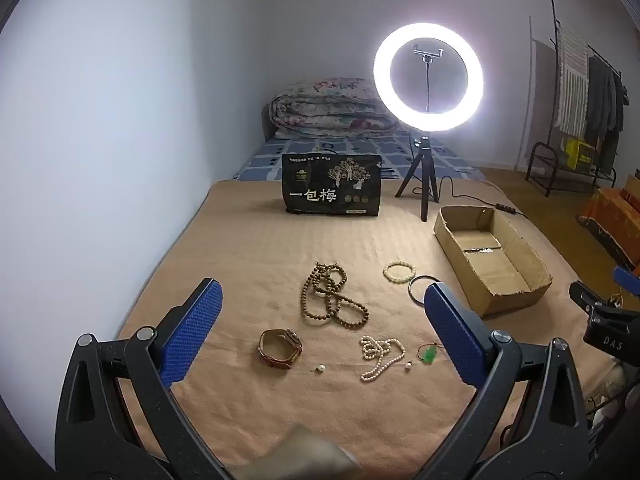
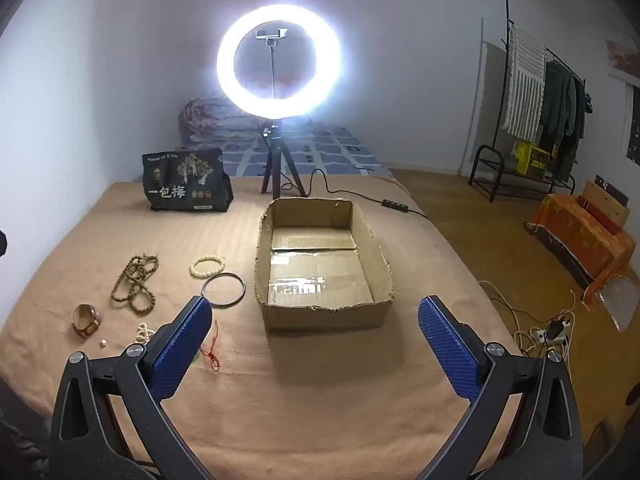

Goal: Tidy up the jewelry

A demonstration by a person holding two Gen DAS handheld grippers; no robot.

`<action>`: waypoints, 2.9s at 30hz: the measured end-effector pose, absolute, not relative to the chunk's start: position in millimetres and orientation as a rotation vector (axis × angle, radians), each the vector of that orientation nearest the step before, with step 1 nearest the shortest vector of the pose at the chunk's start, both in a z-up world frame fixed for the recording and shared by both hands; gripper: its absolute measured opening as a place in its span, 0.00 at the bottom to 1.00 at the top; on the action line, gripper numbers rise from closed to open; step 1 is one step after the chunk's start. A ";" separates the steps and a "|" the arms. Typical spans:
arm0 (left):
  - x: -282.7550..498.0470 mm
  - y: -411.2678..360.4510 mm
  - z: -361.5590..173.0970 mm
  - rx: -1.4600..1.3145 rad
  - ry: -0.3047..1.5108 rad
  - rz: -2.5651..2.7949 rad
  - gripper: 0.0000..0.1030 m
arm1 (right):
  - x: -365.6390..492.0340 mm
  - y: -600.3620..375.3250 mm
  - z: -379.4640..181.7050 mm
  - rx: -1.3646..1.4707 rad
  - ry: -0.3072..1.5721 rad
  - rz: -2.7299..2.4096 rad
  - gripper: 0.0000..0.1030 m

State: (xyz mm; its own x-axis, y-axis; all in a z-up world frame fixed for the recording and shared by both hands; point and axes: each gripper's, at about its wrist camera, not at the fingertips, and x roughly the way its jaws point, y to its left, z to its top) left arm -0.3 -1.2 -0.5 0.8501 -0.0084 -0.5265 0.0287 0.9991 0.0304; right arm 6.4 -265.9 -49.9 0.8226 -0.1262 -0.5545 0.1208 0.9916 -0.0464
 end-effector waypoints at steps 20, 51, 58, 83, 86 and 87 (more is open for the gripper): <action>4.8 14.0 8.0 0.013 0.551 -0.018 1.00 | 5.3 -265.4 -49.9 -0.018 0.603 -0.131 1.00; -1.4 -2.1 5.6 0.026 0.544 -0.016 1.00 | 4.8 -264.9 -46.8 -0.008 0.604 -0.114 1.00; -1.1 -1.8 4.6 0.027 0.543 -0.016 1.00 | 5.1 -265.5 -47.3 -0.005 0.604 -0.115 1.00; -1.0 -2.2 4.2 0.026 0.545 -0.016 1.00 | 6.1 -262.6 -49.1 0.000 0.608 -0.107 1.00; -0.5 -2.9 2.3 0.028 0.546 -0.016 1.00 | 6.2 -262.2 -49.1 0.001 0.607 -0.106 1.00; -0.4 -2.6 2.3 0.027 0.546 -0.016 1.00 | 6.3 -262.1 -49.2 0.001 0.607 -0.106 1.00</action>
State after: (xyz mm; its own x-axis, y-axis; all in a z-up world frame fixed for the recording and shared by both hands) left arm -0.4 -2.6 2.3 0.8547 -0.0084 -0.5191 0.0226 0.9995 0.0211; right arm 6.3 -262.1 -49.2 0.8160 -0.0988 -0.5696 0.0995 0.9946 -0.0299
